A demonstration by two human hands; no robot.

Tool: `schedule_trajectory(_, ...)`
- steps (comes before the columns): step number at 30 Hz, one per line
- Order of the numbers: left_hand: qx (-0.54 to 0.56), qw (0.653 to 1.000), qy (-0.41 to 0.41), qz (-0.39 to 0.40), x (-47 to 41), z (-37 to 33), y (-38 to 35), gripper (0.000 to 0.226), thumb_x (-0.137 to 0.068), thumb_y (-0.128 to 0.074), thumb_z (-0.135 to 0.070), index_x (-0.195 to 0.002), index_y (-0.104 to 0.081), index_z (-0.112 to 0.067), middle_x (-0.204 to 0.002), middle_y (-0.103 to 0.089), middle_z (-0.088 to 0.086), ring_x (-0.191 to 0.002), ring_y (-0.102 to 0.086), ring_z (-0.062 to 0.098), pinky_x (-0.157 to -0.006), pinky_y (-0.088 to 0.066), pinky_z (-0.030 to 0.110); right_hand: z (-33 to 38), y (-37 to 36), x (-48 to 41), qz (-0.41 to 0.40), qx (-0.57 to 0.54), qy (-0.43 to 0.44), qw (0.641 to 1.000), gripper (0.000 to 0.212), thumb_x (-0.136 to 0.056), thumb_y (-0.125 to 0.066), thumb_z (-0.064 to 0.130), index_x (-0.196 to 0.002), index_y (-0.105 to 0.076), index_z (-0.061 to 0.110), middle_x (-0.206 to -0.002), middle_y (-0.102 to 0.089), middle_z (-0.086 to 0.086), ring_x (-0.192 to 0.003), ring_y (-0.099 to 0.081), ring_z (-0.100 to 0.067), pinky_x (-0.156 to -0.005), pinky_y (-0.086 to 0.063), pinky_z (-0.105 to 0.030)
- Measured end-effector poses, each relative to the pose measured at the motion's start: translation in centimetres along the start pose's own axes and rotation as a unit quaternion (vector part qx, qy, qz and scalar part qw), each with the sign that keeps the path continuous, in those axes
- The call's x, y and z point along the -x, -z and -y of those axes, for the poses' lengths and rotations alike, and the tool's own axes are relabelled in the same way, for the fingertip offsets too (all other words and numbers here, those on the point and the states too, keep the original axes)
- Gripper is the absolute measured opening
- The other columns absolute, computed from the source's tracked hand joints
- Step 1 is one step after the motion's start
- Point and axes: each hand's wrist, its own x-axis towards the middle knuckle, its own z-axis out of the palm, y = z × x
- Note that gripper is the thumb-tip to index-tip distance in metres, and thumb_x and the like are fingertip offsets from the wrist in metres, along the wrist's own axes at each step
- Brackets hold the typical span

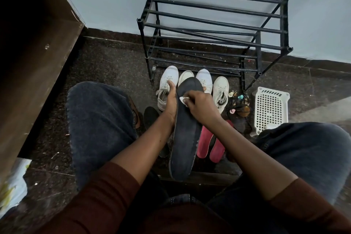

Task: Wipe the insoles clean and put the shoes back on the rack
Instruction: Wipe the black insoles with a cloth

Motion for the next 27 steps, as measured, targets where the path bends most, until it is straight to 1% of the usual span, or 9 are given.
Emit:
schedule_trajectory(2,0.016,0.999,0.007,0.028,-0.1,0.3,-0.4,0.080,-0.096,-0.015,-0.062,-0.112,-0.060,0.002,-0.111,-0.060,0.020,-0.104,-0.059,0.028,-0.102,-0.041,0.040,-0.4,0.2,-0.2,-0.031,0.009,-0.005,0.999,0.016,-0.088,-0.057,0.013,-0.098,-0.067,0.006,-0.094,-0.067,-0.017,-0.089,-0.061,-0.033,-0.082,-0.044,-0.035)
schedule_trajectory(5,0.046,0.997,0.008,0.055,0.1,0.5,-1.0,0.070,-0.100,-0.021,-0.049,-0.095,-0.074,-0.003,-0.096,-0.070,0.015,-0.090,-0.068,0.024,-0.086,-0.052,0.031,-0.9,0.9,-1.0,-0.130,0.021,-0.046,0.990,0.015,-0.088,-0.059,0.014,-0.096,-0.070,0.006,-0.092,-0.058,-0.018,-0.082,-0.055,-0.031,-0.069,-0.040,-0.032)
schedule_trajectory(8,0.051,0.997,-0.003,0.059,0.0,0.5,-1.3,0.069,-0.101,-0.019,-0.043,-0.091,-0.077,-0.006,-0.093,-0.073,0.012,-0.086,-0.070,0.021,-0.081,-0.055,0.028,-1.0,1.6,-2.1,-0.183,0.013,-0.077,0.980,0.015,-0.087,-0.060,0.011,-0.093,-0.071,0.002,-0.096,-0.054,-0.017,-0.083,-0.054,-0.031,-0.069,-0.038,-0.030)
schedule_trajectory(12,0.027,0.999,-0.011,0.044,-0.1,0.1,-1.6,0.069,-0.102,-0.018,-0.039,-0.087,-0.077,-0.005,-0.089,-0.073,0.012,-0.083,-0.070,0.019,-0.078,-0.055,0.025,-0.6,1.6,-2.5,-0.185,0.014,-0.067,0.980,0.017,-0.086,-0.056,0.004,-0.091,-0.070,-0.005,-0.095,-0.061,-0.019,-0.084,-0.057,-0.034,-0.071,-0.037,-0.032)
schedule_trajectory(16,-0.025,0.999,-0.026,-0.006,-0.6,-0.7,-1.4,0.069,-0.103,-0.021,-0.033,-0.074,-0.075,-0.002,-0.074,-0.072,0.012,-0.069,-0.070,0.017,-0.068,-0.056,0.022,0.5,1.2,-1.1,-0.123,-0.025,0.003,0.992,0.016,-0.080,-0.063,-0.001,-0.093,-0.072,0.002,-0.098,-0.070,-0.013,-0.091,-0.064,-0.026,-0.079,-0.033,-0.012)
schedule_trajectory(18,-0.060,0.996,-0.047,-0.040,-0.5,-1.2,-0.8,0.057,-0.104,-0.023,-0.031,-0.081,-0.066,-0.001,-0.077,-0.067,0.014,-0.072,-0.066,0.018,-0.079,-0.052,0.026,1.1,0.8,0.0,-0.111,-0.057,0.046,0.991,0.019,-0.077,-0.064,-0.006,-0.092,-0.073,0.002,-0.097,-0.072,-0.012,-0.091,-0.066,-0.024,-0.083,-0.034,-0.009)
schedule_trajectory(20,-0.096,0.992,-0.050,-0.062,-0.5,-1.5,-0.7,0.051,-0.105,-0.020,-0.033,-0.088,-0.056,-0.001,-0.079,-0.065,0.013,-0.075,-0.063,0.017,-0.088,-0.047,0.028,1.2,0.8,0.9,-0.104,-0.085,0.066,0.989,0.021,-0.076,-0.064,-0.007,-0.092,-0.073,0.003,-0.096,-0.072,-0.010,-0.092,-0.067,-0.022,-0.086,-0.042,-0.016)
schedule_trajectory(24,-0.101,0.990,-0.065,-0.075,-1.6,-0.4,-0.1,0.047,-0.106,-0.013,-0.026,-0.093,-0.055,-0.009,-0.048,-0.063,-0.001,-0.049,-0.062,-0.002,-0.052,-0.051,0.012,0.7,1.0,0.8,-0.088,-0.083,0.039,0.992,0.025,-0.082,-0.060,0.000,-0.106,-0.058,0.006,-0.096,-0.070,-0.008,-0.087,-0.066,-0.028,-0.078,-0.052,-0.042)
schedule_trajectory(27,-0.054,0.997,-0.042,-0.029,-1.7,0.3,-0.1,0.067,-0.105,-0.013,-0.026,-0.079,-0.074,-0.012,-0.063,-0.071,0.002,-0.064,-0.069,0.005,-0.066,-0.054,0.018,0.4,1.4,-0.6,-0.102,-0.038,0.017,0.994,0.028,-0.087,-0.053,0.006,-0.113,-0.046,0.007,-0.098,-0.068,-0.013,-0.084,-0.063,-0.038,-0.071,-0.049,-0.046)
